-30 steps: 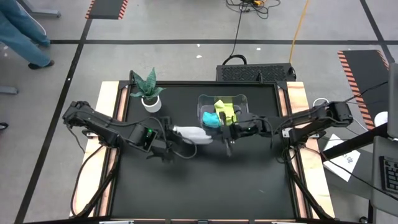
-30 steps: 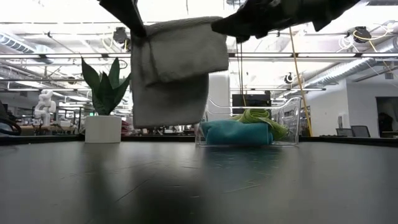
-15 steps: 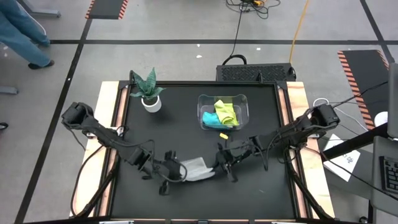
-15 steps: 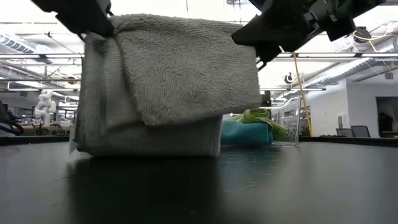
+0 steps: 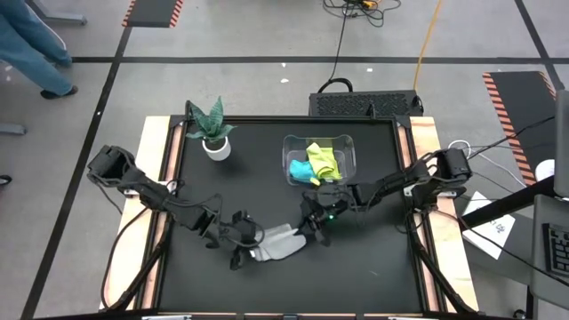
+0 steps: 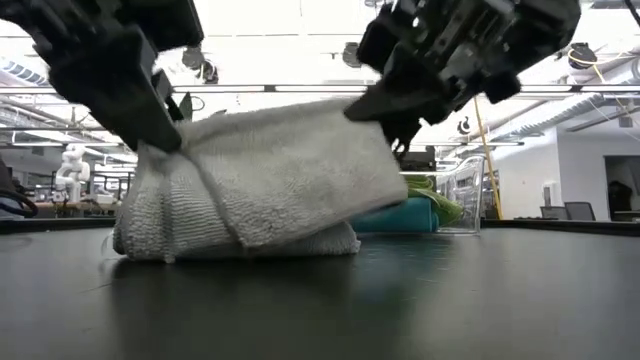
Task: Fold microfiber towels
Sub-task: Fold the gray towel
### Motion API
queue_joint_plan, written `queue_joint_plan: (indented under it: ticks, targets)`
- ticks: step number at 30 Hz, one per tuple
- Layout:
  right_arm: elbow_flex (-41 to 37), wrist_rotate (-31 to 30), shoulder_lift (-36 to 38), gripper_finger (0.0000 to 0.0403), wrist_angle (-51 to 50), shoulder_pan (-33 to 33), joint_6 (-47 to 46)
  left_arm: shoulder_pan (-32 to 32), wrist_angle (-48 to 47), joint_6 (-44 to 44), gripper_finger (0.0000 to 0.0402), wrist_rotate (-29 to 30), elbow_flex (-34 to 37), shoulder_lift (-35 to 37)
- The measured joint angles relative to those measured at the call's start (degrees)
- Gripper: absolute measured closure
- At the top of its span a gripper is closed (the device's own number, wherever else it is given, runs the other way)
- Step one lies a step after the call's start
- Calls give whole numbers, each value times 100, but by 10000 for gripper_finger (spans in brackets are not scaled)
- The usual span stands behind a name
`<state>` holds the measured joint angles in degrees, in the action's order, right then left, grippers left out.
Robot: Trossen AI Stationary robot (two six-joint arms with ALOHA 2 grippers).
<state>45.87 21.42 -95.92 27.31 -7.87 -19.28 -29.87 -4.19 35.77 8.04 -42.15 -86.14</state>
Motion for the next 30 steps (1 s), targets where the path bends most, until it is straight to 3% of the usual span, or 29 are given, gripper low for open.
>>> queue_joint_plan:
  ticks: [12,19,23,30]
  targets:
    - [0,1067,-1325,403,1259,575,-656,723,-965,-615,397,-564,17,-5]
    - [-11,1217,-1650,399,1837,674,-795,988,-1230,-761,396,-400,24,-7]
    - [-40,1493,-1602,365,1905,655,-676,1058,-1551,-741,372,-359,73,-23]
    - [-26,1397,-1583,266,2005,652,-596,1063,-1643,-985,295,-284,48,-18]
